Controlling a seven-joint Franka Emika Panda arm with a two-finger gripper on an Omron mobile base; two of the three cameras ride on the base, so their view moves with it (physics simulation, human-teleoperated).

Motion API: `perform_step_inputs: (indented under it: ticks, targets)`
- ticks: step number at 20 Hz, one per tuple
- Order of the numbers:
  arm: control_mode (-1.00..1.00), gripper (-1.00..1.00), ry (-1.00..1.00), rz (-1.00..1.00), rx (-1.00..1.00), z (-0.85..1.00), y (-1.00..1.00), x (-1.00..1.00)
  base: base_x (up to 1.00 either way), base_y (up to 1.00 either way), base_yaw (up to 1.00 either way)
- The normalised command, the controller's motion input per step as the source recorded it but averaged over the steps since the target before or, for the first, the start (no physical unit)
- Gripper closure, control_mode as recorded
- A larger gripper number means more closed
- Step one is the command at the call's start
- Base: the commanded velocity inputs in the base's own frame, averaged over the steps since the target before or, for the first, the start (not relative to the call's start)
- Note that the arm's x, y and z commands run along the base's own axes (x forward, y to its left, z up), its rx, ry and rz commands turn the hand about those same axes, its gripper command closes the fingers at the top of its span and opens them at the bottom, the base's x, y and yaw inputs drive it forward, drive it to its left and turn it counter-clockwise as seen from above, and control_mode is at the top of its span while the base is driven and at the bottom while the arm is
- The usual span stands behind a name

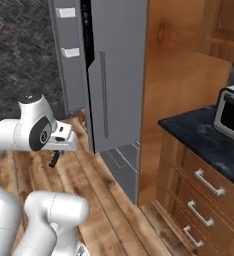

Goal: Retrieve the butter from the fridge and place it on a plate on the dining table. Then retrieve the butter knife by the fridge and place it near the plate.

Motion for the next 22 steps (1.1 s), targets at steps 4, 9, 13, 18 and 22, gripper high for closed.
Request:
perform_step_inputs:
  ticks: [4,9,13,18,22]
  targets:
    - [1.0,1.0,0.0,0.0,0.0,0.0,0.0,0.0,-0.61,0.0,0.4]
    - [1.0,1.0,0.0,0.0,0.0,0.0,0.0,0.0,-0.66,0.14,0.36]
    - [1.0,1.0,0.0,0.0,0.0,0.0,0.0,0.0,-0.4,0.38,0.31]
    - [1.0,1.0,0.0,0.0,0.0,0.0,0.0,0.0,0.01,0.74,0.22]
    - [1.0,1.0,0.0,0.0,0.0,0.0,0.0,0.0,0.14,0.8,0.23]
